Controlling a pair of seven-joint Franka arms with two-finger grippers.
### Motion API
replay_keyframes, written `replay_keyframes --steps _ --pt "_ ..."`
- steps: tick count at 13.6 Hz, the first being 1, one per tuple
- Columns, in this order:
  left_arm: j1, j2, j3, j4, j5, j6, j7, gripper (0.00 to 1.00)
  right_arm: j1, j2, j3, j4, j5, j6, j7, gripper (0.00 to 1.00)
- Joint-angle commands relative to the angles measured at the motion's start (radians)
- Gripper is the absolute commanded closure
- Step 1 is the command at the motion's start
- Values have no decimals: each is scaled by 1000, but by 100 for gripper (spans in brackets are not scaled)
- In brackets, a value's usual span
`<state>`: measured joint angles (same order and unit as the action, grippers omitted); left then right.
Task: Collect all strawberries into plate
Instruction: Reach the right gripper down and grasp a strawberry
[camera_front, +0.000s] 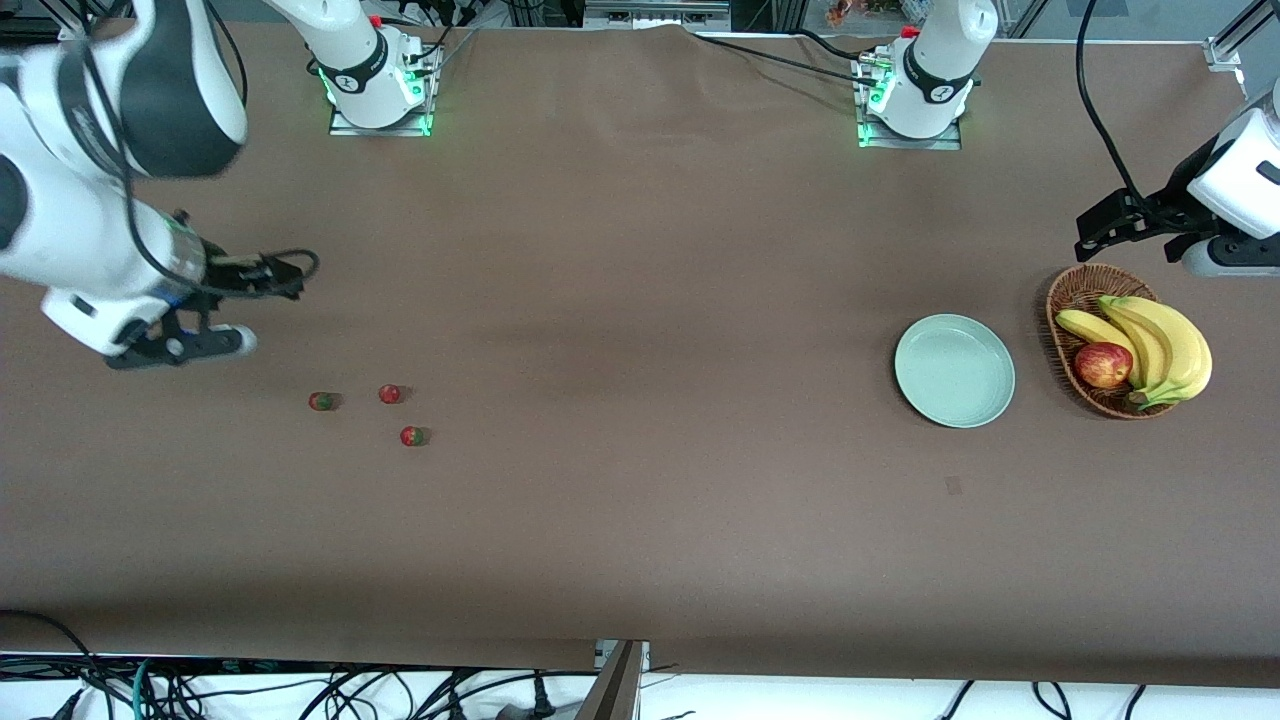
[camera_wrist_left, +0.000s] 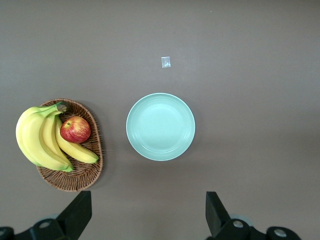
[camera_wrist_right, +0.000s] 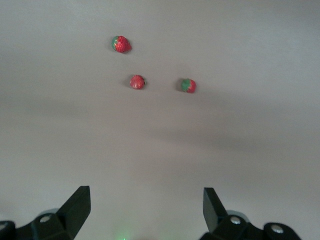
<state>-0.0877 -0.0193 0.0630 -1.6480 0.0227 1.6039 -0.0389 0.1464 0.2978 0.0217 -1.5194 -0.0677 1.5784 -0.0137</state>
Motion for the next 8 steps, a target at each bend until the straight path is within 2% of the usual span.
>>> replay_keyframes --steps 1,3,6,8 --pt "-1 2 0 16 -7 -13 1 0 28 110 1 27 -11 89 -3 1" --pt "-1 2 0 16 -7 -13 -1 0 41 185 1 27 0 164 -2 1" --pt "-4 2 0 16 -7 -13 -1 0 59 292 1 27 94 288 6 1" --pt "-6 2 0 16 -7 -12 -1 0 62 336 1 22 94 346 6 1"
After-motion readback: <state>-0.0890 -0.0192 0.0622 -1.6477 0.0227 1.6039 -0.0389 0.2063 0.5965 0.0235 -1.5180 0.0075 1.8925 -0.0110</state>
